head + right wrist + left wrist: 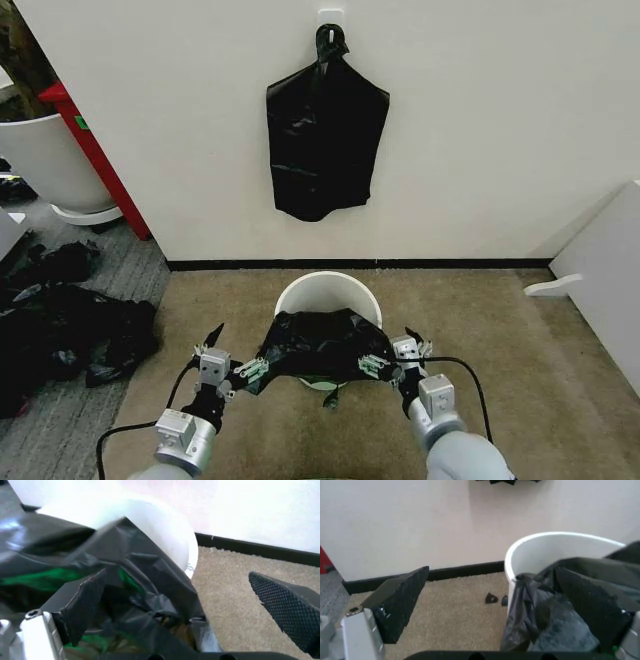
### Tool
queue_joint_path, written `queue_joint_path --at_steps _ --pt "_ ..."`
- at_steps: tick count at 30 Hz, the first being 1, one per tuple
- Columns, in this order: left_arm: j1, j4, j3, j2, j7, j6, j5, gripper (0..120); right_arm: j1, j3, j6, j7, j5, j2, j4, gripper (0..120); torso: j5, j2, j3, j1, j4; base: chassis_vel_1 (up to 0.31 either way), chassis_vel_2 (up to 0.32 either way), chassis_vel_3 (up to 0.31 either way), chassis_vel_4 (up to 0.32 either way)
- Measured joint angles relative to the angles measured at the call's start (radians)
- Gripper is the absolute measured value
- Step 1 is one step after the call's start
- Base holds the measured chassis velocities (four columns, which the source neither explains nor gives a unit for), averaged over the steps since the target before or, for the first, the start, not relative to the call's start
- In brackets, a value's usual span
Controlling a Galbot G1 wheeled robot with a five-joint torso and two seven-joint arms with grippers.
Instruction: Place the garbage bag over the trash bin.
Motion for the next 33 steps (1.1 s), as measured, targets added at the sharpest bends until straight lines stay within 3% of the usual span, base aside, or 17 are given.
queue_joint_path --at_steps 9,14,17,19,23,25,29,31,33 --pt "0.008 -0.041 -0.022 0.001 -0.019 0.029 -0.128 100 -0.02 0.034 -0.053 0.046 0.157 -0.022 0.162 100 0.0 0.0 0.0 0.0 -0.0001 0.0 0.0 0.0 0.0" --pt "0.033 -0.086 -0.037 -0.008 -0.023 0.029 -0.18 100 0.132 0.128 -0.085 0.057 0.457 -0.133 0.192 100 0.0001 0.0 0.0 0.0 0.0 0.0 0.0 0.0 0.0" --pt "0.04 -0.106 -0.048 -0.012 -0.028 0.038 -0.194 100 0.244 0.154 -0.097 0.01 0.567 -0.188 0.124 100 0.0003 0.0 0.0 0.0 0.0 0.0 0.0 0.0 0.0" --pt "0.044 -0.124 -0.056 -0.013 -0.04 0.066 -0.218 100 0.371 0.154 -0.11 -0.099 0.638 -0.24 0.024 100 0.0002 0.0 0.0 0.0 -0.0001 0.0 0.0 0.0 0.0" --pt "0.06 -0.178 -0.077 -0.023 -0.071 0.153 -0.303 100 0.644 0.092 -0.216 -0.305 0.745 -0.295 -0.169 100 0.0004 0.0 0.0 0.0 0.0002 0.0 0.0 0.0 0.0" --pt "0.064 -0.195 -0.091 -0.024 -0.076 0.182 -0.325 100 0.712 0.074 -0.257 -0.351 0.772 -0.299 -0.201 100 0.0004 0.0 0.0 0.0 0.0002 0.0 0.0 0.0 0.0" --pt "0.073 -0.235 -0.201 -0.005 -0.052 0.287 -0.343 100 0.909 -0.025 -0.328 -0.563 0.78 -0.319 -0.332 100 -0.0002 0.0 0.0 0.0 0.0002 0.0 0.0 0.0 0.0" --pt "0.073 -0.239 -0.221 0.002 -0.046 0.301 -0.343 100 0.933 -0.046 -0.329 -0.585 0.776 -0.319 -0.356 100 0.0001 0.0 0.0 0.0 0.0001 0.0 0.0 0.0 0.0" --pt "0.075 -0.248 -0.307 0.025 -0.006 0.342 -0.338 100 1.018 -0.132 -0.331 -0.653 0.754 -0.31 -0.448 100 0.0001 0.0 0.0 0.0 -0.0001 0.0 0.0 0.0 0.0"
